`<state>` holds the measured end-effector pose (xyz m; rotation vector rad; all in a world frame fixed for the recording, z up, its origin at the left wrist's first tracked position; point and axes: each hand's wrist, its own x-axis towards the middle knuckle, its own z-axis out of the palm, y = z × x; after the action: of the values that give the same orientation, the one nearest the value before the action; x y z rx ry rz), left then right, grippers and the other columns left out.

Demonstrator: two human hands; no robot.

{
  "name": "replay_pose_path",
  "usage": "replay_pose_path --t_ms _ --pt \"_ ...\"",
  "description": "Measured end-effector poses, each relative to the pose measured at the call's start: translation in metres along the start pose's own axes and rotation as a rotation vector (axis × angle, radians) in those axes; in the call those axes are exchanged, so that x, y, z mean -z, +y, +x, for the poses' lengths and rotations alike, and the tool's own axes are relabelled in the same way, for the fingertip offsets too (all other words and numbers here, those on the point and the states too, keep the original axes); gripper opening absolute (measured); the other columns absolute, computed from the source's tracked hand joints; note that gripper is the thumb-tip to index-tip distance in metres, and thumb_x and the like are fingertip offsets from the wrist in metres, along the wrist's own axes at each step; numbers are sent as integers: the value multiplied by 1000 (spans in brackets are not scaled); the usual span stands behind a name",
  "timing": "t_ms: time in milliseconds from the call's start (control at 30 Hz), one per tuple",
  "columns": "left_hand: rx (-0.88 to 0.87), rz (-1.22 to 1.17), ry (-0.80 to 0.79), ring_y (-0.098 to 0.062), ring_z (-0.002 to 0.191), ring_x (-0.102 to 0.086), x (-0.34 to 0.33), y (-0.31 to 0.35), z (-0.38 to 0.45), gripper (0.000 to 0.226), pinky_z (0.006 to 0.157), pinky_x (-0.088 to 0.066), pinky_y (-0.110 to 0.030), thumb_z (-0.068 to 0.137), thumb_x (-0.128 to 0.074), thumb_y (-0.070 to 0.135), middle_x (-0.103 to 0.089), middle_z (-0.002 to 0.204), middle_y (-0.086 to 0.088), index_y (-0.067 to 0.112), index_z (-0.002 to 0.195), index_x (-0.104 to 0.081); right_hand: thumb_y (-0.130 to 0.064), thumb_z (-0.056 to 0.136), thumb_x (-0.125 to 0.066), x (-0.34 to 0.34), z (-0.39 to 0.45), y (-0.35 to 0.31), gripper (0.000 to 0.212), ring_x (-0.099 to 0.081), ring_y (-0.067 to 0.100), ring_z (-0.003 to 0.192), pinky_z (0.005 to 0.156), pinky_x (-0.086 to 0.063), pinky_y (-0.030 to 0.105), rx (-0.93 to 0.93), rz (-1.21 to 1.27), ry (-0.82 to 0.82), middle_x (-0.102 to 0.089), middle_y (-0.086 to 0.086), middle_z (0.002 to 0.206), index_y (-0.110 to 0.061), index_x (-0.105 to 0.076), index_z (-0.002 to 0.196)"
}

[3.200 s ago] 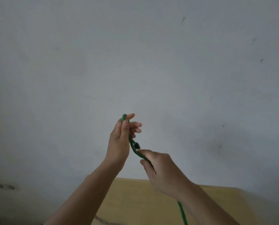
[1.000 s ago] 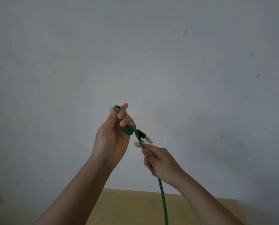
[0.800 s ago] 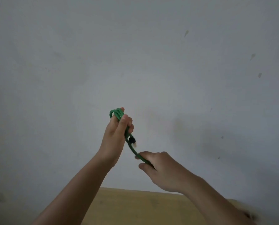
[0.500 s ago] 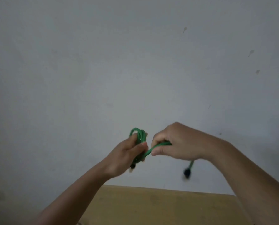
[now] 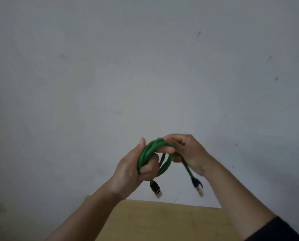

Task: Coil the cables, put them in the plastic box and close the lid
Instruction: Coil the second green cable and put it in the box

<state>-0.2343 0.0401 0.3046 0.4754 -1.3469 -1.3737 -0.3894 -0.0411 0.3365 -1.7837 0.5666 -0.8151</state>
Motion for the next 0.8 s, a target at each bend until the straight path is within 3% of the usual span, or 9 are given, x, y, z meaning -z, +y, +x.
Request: replay_pose_path --t_ms 67,167,333,400,500,567,633,733,800 --pt "-63 -171 113 -5 40 -15 6 4 2 60 41 -17 -17 95 -24 43 -17 47 6 0 105 -65 -22 93 -49 -16 -8 14 25 -31 10 44 45 -26 22 -56 86 78 -48 -7 50 -9 -70 87" --pt "-115 -247 372 -4 36 -18 15 7 4 56 43 -17 -20 97 -25 40 -13 48 6 7 96 -70 -11 98 -42 -37 -19 28 29 -32 11 46 46 -28 24 -112 76 167 -51 -4 59 -24 -68 101" --pt "-116 -248 605 -5 36 -19 17 1 10 59 40 -21 -18 99 -23 40 -14 44 8 8 87 -70 -12 97 -40 -51 -24 26 36 -40 11 45 45 -35 21 -81 -296 184 -56 -16 54 -37 -57 117" --pt "-106 -212 644 -6 37 -17 17 -1 11 60 42 -20 -20 99 -22 40 -18 42 9 9 84 -72 -12 96 -40 -49 -26 19 43 -44 12 47 46 -39 20 -38 -338 179 -62 -12 63 -47 -47 120" --pt "-108 -219 652 -7 37 -17 18 1 12 61 44 -18 -22 99 -22 40 -15 43 8 9 81 -72 -10 94 -39 -42 -28 11 27 -48 11 48 46 -40 19 -39 -331 131 -62 -4 67 -28 -58 102" --pt "-104 -220 637 -7 37 -17 20 2 12 61 44 -18 -22 99 -22 40 -13 45 7 9 81 -72 -9 92 -33 -35 -28 9 31 -52 13 56 54 -43 24 -51 -203 47 -63 3 74 -17 -63 95" --pt "-88 -211 629 -7 37 -17 21 2 13 62 44 -18 -22 99 -21 41 -16 43 8 9 81 -72 -9 85 -30 -27 -28 8 38 -55 14 67 63 -45 25 -26 -150 -53 -65 13 84 -16 -64 100" --pt "-68 -198 651 -7 37 -17 22 1 14 63 46 -17 -23 99 -21 41 -12 47 6 9 78 -71 -11 82 -40 -23 -30 10 37 -58 11 72 67 -46 23 38 -360 -121 -66 10 90 -28 -61 108" --pt "-56 -218 645 -7 36 -17 23 -2 14 63 45 -18 -23 99 -22 41 -10 49 5 9 75 -71 -16 85 -52 -29 -29 12 24 -59 7 71 66 -47 20 141 -480 -16 -67 5 85 -23 -65 103"
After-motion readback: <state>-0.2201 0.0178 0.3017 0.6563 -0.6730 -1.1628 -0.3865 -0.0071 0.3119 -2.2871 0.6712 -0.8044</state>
